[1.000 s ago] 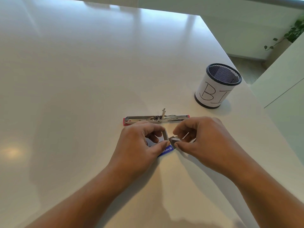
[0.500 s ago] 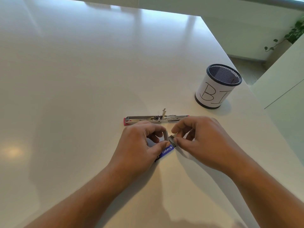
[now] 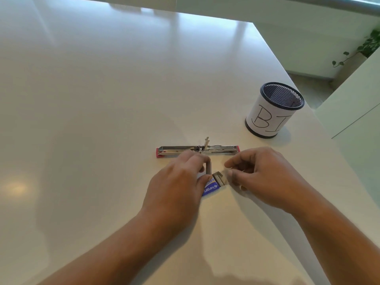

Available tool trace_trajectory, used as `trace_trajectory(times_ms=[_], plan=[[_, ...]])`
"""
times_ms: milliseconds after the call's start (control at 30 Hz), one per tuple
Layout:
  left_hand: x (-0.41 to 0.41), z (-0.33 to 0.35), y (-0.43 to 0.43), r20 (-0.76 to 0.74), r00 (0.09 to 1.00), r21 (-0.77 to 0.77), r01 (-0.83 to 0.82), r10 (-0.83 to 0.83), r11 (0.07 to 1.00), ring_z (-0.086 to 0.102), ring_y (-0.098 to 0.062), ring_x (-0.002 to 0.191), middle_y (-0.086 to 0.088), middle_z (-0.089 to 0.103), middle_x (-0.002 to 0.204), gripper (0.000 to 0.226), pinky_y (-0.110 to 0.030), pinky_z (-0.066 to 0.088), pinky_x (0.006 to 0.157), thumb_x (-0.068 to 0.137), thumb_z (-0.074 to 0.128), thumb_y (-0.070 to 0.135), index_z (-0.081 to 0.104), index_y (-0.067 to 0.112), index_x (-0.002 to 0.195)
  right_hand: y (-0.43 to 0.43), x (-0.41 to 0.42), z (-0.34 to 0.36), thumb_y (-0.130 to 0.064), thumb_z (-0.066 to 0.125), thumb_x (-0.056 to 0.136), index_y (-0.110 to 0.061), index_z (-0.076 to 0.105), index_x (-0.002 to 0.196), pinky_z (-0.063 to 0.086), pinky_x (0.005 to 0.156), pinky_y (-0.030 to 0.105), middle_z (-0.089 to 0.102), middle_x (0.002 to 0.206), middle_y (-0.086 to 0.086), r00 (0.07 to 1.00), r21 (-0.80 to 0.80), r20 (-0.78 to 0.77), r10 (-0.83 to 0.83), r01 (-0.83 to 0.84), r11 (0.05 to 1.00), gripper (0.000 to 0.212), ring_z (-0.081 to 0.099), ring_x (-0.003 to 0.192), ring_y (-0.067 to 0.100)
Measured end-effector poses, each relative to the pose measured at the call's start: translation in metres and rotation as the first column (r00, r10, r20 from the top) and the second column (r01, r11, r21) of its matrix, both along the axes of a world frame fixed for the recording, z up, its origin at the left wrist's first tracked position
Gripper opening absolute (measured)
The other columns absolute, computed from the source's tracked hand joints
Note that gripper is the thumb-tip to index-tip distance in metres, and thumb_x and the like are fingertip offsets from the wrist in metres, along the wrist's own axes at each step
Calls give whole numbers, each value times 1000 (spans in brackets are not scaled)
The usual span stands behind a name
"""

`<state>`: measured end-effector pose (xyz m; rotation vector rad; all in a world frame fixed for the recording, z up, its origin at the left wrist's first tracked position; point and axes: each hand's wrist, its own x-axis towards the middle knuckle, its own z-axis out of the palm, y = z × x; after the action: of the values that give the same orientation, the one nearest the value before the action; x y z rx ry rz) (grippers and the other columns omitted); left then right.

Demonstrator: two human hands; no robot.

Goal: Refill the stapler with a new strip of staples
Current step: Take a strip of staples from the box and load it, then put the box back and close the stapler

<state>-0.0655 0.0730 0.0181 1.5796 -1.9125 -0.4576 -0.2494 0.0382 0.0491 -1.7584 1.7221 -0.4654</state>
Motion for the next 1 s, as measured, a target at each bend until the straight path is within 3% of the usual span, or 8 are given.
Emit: trace_trajectory(times_ms=[167, 267, 367, 433, 533, 667, 833, 1000], plan=[[-8, 0, 4, 129, 992, -70, 24, -15, 997, 63, -20, 88, 8, 67, 97, 18, -35, 51, 70, 93, 56, 29, 57, 25, 111, 6, 3, -3, -9, 75, 85, -13, 77, 82, 46, 49, 23, 69, 61, 5, 960, 156, 270, -73, 32, 987, 5, 55, 48, 13], [-8, -1, 3, 137, 990, -80, 26, -14, 996, 63, -21, 83, 7, 68, 93, 19, -34, 49, 67, 92, 58, 27, 57, 23, 110, 8, 3, 0, -4, 75, 85, -4, 78, 86, 47, 60, 32, 65, 65, 15, 874, 276, 462, -153, 23, 961, 3, 55, 60, 21], [-6, -2, 3, 128, 992, -78, 24, -14, 997, 62, -19, 81, 8, 67, 90, 18, -32, 48, 65, 91, 58, 27, 55, 25, 108, 11, 4, 2, 0, 75, 84, -4, 78, 86, 50, 57, 24, 68, 69, 14, 836, 322, 530, -138, -48, 945, 5, 59, 60, 18], [-5, -1, 3, 125, 992, -66, 23, -15, 998, 62, -17, 82, 10, 67, 93, 19, -29, 46, 65, 91, 59, 29, 53, 27, 108, 12, 4, 2, -1, 78, 82, -12, 77, 91, 49, 53, 22, 69, 78, 11, 864, 311, 490, -112, -54, 949, 14, 62, 60, 16], [-4, -1, 3, 86, 996, -31, 11, -8, 999, 58, -9, 87, 14, 66, 99, 23, -21, 37, 70, 91, 58, 33, 52, 31, 113, 10, 2, -1, -8, 79, 80, -32, 75, 105, 44, 49, 16, 66, 77, -7, 974, 187, 216, 61, -103, 977, 35, 58, 52, 6], [3, -3, -2, -1, 1000, 8, 26, -26, 1000, 49, -3, 86, 14, 63, 105, 28, -20, 35, 74, 92, 58, 36, 55, 30, 119, 9, 1, 1, -21, 82, 76, -37, 76, 92, 45, 48, 12, 64, 63, -15, 982, 37, 14, 187, -188, 982, 23, 56, 48, 0], [8, -1, -7, 22, 997, -4, 71, -71, 997, 55, -12, 99, 9, 66, 111, 29, -25, 41, 83, 93, 59, 33, 57, 24, 120, 10, -1, 1, -24, 84, 74, -32, 76, 84, 47, 48, 16, 70, 68, -8, 985, 43, 91, 145, -149, 988, 16, 56, 48, 2], [12, 1, -10, -54, 983, 2, 173, -173, 985, 53, -8, 103, 12, 66, 106, 24, -29, 42, 90, 91, 63, 31, 60, 27, 114, 12, -4, 1, -15, 87, 74, -24, 74, 84, 40, 42, 19, 67, 60, -2, 936, 148, 353, 18, -75, 986, 19, 53, 45, 9]])
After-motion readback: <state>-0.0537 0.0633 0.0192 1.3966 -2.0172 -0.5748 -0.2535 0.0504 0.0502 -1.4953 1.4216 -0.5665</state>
